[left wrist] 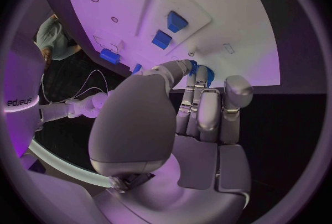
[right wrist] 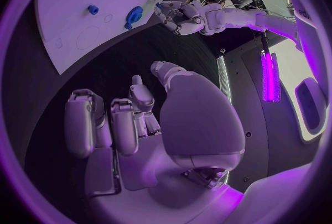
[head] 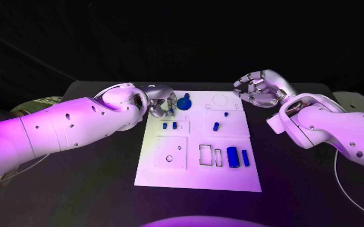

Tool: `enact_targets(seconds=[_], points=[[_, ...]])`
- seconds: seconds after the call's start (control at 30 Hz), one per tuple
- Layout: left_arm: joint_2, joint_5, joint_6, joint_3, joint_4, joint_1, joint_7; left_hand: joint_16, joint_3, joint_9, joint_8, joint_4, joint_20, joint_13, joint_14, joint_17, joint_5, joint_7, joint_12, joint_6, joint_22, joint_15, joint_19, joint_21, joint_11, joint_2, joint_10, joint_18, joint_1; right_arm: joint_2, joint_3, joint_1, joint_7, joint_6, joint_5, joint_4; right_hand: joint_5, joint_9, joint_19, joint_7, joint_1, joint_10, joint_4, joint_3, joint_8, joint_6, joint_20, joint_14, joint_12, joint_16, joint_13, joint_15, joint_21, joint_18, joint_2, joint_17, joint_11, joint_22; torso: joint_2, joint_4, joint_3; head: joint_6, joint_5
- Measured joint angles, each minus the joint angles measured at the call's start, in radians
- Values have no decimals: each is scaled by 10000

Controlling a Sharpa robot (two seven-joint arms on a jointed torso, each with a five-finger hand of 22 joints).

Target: Assemble the parts on the task board

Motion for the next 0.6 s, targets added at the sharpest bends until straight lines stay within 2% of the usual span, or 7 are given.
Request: enact_targets(seconds=[0.6], points=[[45, 110, 138, -3, -75, 0, -29, 0, 29, -2, 0, -29, -37, -8, 0, -24, 0, 36, 0, 36, 8, 0, 36, 0, 0, 0, 73, 1, 0, 37, 0, -6, 3, 0, 0, -34, 0, 0, 0, 0, 0, 38, -28, 28, 0, 0, 0, 0, 0, 0, -1, 0, 0, 1, 0, -1, -37, -2, -8, -5, 12, -34, 13]])
